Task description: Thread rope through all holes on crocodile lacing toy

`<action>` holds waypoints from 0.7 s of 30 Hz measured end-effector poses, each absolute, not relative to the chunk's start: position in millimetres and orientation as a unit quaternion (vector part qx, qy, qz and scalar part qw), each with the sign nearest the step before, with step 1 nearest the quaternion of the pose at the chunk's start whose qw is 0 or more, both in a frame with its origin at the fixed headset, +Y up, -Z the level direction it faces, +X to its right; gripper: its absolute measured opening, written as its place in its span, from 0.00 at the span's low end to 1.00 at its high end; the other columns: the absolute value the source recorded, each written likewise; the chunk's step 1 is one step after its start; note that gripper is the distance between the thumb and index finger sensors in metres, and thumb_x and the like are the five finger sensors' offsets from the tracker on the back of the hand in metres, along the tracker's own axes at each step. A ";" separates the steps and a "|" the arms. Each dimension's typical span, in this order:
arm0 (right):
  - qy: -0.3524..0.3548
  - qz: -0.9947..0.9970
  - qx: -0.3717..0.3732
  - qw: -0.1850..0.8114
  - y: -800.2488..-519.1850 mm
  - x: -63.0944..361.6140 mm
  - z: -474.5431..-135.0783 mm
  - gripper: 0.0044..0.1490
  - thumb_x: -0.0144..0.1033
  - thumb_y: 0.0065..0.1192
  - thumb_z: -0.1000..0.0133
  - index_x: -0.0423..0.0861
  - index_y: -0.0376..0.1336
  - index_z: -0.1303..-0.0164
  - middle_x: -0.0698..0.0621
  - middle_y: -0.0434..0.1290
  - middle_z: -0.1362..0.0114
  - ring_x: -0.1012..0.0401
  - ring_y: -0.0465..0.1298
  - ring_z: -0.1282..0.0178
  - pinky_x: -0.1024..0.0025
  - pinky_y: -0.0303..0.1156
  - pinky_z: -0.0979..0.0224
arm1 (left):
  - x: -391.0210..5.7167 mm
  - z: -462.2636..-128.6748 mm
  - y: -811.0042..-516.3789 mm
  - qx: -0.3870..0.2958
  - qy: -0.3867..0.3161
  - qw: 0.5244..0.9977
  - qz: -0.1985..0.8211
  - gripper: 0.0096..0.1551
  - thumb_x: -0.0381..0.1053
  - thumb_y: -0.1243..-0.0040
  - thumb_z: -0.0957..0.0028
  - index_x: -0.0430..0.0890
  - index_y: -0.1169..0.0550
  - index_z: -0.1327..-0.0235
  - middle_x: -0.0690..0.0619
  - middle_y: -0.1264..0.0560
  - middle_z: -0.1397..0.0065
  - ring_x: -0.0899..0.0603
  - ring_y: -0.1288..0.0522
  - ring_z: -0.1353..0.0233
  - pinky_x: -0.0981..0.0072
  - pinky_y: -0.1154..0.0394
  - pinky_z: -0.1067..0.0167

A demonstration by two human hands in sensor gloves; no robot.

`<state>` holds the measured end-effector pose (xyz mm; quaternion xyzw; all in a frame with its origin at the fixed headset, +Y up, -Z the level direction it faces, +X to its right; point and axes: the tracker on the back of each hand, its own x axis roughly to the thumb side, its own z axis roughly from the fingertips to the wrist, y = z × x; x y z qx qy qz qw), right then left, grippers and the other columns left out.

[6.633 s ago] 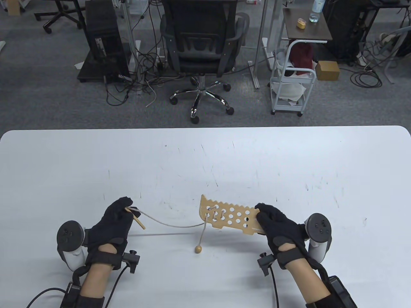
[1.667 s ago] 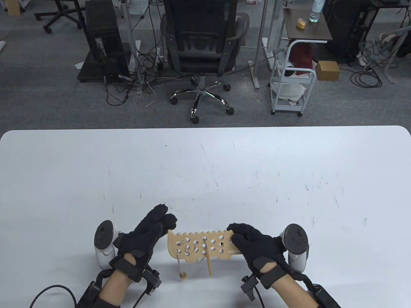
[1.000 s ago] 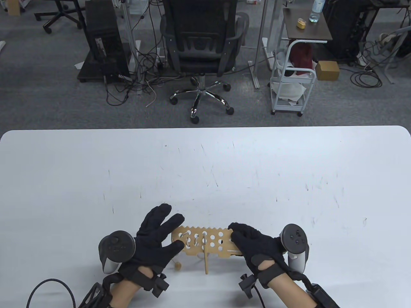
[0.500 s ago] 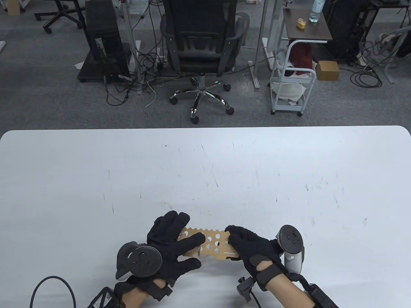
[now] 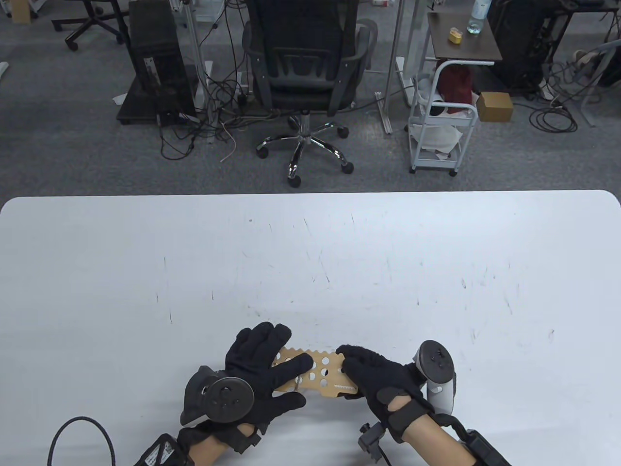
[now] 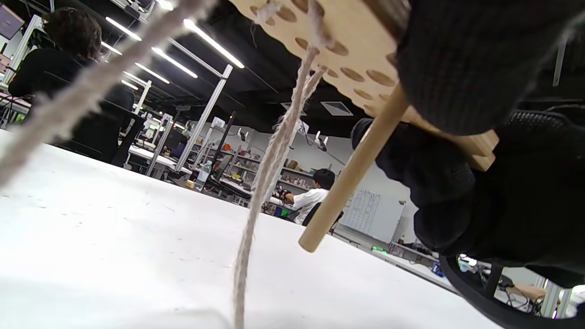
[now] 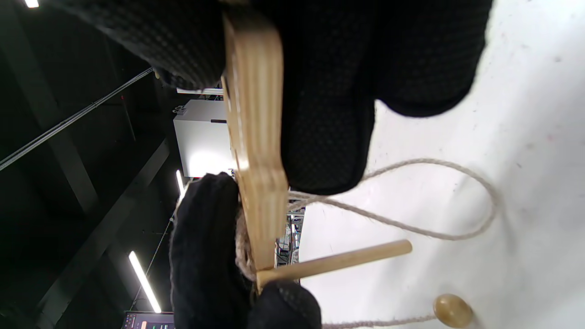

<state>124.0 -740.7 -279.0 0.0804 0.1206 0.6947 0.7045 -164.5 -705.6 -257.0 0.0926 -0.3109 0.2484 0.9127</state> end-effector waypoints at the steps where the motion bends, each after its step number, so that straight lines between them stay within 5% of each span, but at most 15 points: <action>1: 0.120 0.695 0.080 0.705 -740.7 124.1 -279.0 0.33 0.40 0.66 0.47 0.34 0.65 0.37 0.42 0.84 0.45 0.52 0.88 0.55 0.56 0.79 0.49 | -164.7 -256.5 -705.0 0.097 -0.312 0.912 0.249 0.41 0.68 0.24 0.63 0.75 0.28 0.32 0.52 0.47 0.14 0.36 0.55 0.15 0.35 0.59 0.22; 21: 0.119 0.696 0.079 0.703 -742.1 125.8 -279.6 0.33 0.40 0.66 0.46 0.34 0.65 0.37 0.42 0.84 0.46 0.52 0.89 0.55 0.56 0.79 0.50 | -174.1 -253.9 -695.1 0.143 -0.306 0.899 0.280 0.23 0.64 0.24 0.63 0.69 0.13 0.51 0.52 0.30 0.23 0.37 0.39 0.20 0.37 0.49 0.23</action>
